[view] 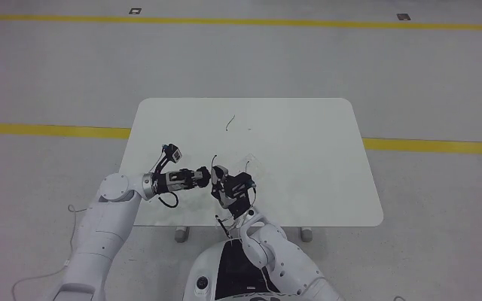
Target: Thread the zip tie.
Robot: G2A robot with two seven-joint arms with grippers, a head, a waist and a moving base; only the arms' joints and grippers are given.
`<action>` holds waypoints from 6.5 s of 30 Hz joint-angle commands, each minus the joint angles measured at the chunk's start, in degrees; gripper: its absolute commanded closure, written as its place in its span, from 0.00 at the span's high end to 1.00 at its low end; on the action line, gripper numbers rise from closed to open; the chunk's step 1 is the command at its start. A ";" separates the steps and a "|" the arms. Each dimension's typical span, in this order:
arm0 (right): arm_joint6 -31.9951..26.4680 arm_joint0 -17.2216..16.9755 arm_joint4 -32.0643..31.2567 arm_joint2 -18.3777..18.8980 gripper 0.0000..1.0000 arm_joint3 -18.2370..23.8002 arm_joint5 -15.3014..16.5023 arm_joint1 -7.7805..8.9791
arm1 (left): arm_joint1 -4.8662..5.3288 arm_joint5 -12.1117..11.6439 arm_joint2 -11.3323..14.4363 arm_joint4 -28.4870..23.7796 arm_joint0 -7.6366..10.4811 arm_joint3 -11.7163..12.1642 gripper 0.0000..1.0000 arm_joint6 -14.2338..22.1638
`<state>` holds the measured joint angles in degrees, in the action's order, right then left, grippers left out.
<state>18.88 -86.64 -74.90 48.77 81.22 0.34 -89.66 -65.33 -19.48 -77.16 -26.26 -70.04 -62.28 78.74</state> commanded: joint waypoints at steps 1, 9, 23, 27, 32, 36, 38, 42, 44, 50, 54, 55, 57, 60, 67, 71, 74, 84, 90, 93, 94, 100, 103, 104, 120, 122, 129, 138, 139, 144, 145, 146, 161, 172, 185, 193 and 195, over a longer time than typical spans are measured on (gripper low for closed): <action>-0.01 -0.02 -0.06 -0.03 0.00 -0.02 -0.09 0.04 | 0.00 0.00 0.00 0.00 0.00 0.00 0.00 0.00; 0.05 -0.11 0.06 -0.23 0.00 -0.38 -0.24 0.15 | 0.00 0.00 0.00 0.00 0.00 0.00 0.00 0.00; -0.69 0.93 0.79 -0.67 0.27 -0.07 -0.20 0.14 | 0.00 0.00 0.00 0.00 0.00 0.00 0.00 0.00; -0.87 1.29 0.87 -0.83 0.22 0.03 -0.43 0.10 | 0.00 0.00 0.00 0.00 0.00 0.00 0.00 0.00; -0.62 1.14 1.02 -0.87 0.13 0.37 -1.03 0.11 | 0.00 0.00 0.00 0.00 0.00 0.00 0.00 0.00; -0.43 0.86 1.04 -0.82 0.00 0.75 -1.26 0.18 | 0.00 0.00 0.00 0.00 0.00 0.00 0.00 0.00; -0.40 0.77 1.04 -0.80 0.00 0.86 -1.34 0.22 | 0.00 0.00 0.00 0.00 0.00 0.00 0.00 0.00; -0.57 0.87 1.01 -0.84 0.00 0.70 -1.35 0.25 | 0.00 0.00 0.00 0.00 0.00 0.00 0.00 0.00; -0.73 0.95 1.03 -1.03 0.00 0.49 -1.29 0.23 | 0.00 0.00 0.00 0.00 0.00 0.00 0.00 0.00; -0.92 1.53 1.22 -1.58 0.00 -0.51 -1.44 0.08 | 0.00 0.00 0.00 0.00 0.00 0.00 0.00 0.00; -0.80 1.87 1.33 -1.89 0.00 -1.04 -1.72 -0.03 | 0.00 0.00 0.00 0.00 0.00 0.00 0.00 0.00; -0.77 1.92 1.35 -1.94 0.00 -1.12 -1.78 -0.05 | 0.00 0.00 0.00 0.00 0.00 0.00 0.00 0.00; -0.70 1.99 1.40 -2.01 0.00 -1.23 -1.90 -0.08 | 0.00 0.00 0.00 0.00 0.00 0.00 0.00 0.00; -0.32 1.95 1.50 -2.00 0.00 -1.24 -2.07 -0.09 | 0.00 0.00 0.00 0.00 0.00 0.00 0.00 0.00; 0.40 1.13 1.52 -1.06 0.00 -0.53 -2.44 0.21 | 0.00 0.00 0.00 0.00 0.00 0.00 0.00 0.00; -0.11 1.01 1.37 -0.93 0.00 -0.76 -2.39 0.32 | 0.00 0.00 0.00 0.00 0.00 0.00 0.00 0.00; -0.21 1.13 1.57 -0.99 0.00 -1.03 -2.26 0.30 | 0.00 0.00 0.00 0.00 0.00 0.00 0.00 0.00; -0.05 1.90 3.02 -1.31 0.00 -2.03 -1.20 0.13 | 0.00 0.00 0.00 0.00 0.00 0.00 0.00 0.00; 0.00 2.28 3.04 -1.71 0.00 -2.53 -1.52 0.00 | 0.00 0.00 0.00 0.00 0.00 0.00 0.00 0.00; 0.47 1.94 3.05 -1.53 0.93 -2.14 -2.06 0.03 | 0.00 0.00 0.00 0.00 0.00 0.00 0.00 0.00; 0.58 1.77 3.05 -1.42 0.99 -1.95 -2.08 0.08 | 0.00 0.00 0.00 0.00 0.00 0.00 0.00 0.00; 1.19 0.00 4.07 -0.28 0.50 -0.26 -0.26 0.61 | 0.00 0.00 0.00 0.00 0.00 0.00 0.00 0.00; 1.10 -0.70 4.85 0.61 0.47 0.07 1.05 0.94 | 0.00 0.00 0.00 0.00 0.00 0.00 0.00 0.00; 1.11 -0.89 5.20 0.83 0.45 0.15 1.48 1.02 | 0.00 0.00 0.00 0.00 0.00 0.00 0.00 0.00; 0.40 -1.02 6.36 1.07 0.01 1.37 3.58 1.48 | 0.00 0.00 0.00 0.00 0.00 0.00 0.00 0.00; 0.40 -0.94 6.37 1.01 0.00 1.33 3.48 1.49 | 0.00 0.00 0.00 0.00 0.00 0.00 0.00 0.00; 0.39 -0.88 5.66 0.70 0.00 1.12 2.29 1.53 | 0.00 0.00 0.00 0.00 0.00 0.00 0.00 0.00; 0.39 -0.84 5.44 0.40 0.19 1.17 1.39 1.56 | 0.00 0.00 0.00 0.00 0.00 0.00 0.00 0.00; 0.36 -0.84 5.41 0.38 0.18 1.19 1.38 1.57 | 0.00 0.00 0.00 0.00 0.00 0.00 0.00 0.00; 0.22 -0.82 5.42 0.30 0.17 1.25 1.45 1.63 | 0.00 0.00 0.00 0.00 0.00 0.00 0.00 0.00; 0.20 -0.80 5.41 0.27 0.17 1.25 1.46 1.64 | 0.00 0.00 0.00 0.00 0.00 0.00 0.00 0.00; 0.19 -0.77 5.40 0.21 0.17 1.26 1.45 1.64 | 0.00 0.00 0.00 0.00 0.00 0.00 0.00 0.00; -0.36 0.58 5.34 -0.83 0.00 0.60 0.84 1.41 | 0.00 0.00 0.00 0.00 0.00 0.00 0.00 0.00; -0.05 0.95 4.81 -1.14 0.50 -0.24 -0.38 1.32 | 0.00 0.00 0.00 0.00 0.00 0.00 0.00 0.00; 0.74 -4.61 6.54 3.77 1.00 4.85 8.03 3.54 | 0.00 0.00 0.00 0.00 0.00 0.00 0.00 0.00; 0.74 -4.61 6.54 3.77 1.00 4.85 8.03 3.54 | 0.00 0.00 0.00 0.00 0.00 0.00 0.00 0.00; -0.29 -4.87 10.41 4.15 1.00 5.06 10.19 3.56 | 0.00 0.00 0.00 0.00 0.00 0.00 0.02 0.00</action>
<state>19.28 -91.36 -67.60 52.65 86.15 8.78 -86.11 -65.33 -19.48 -77.16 -26.26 -70.04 -62.28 78.74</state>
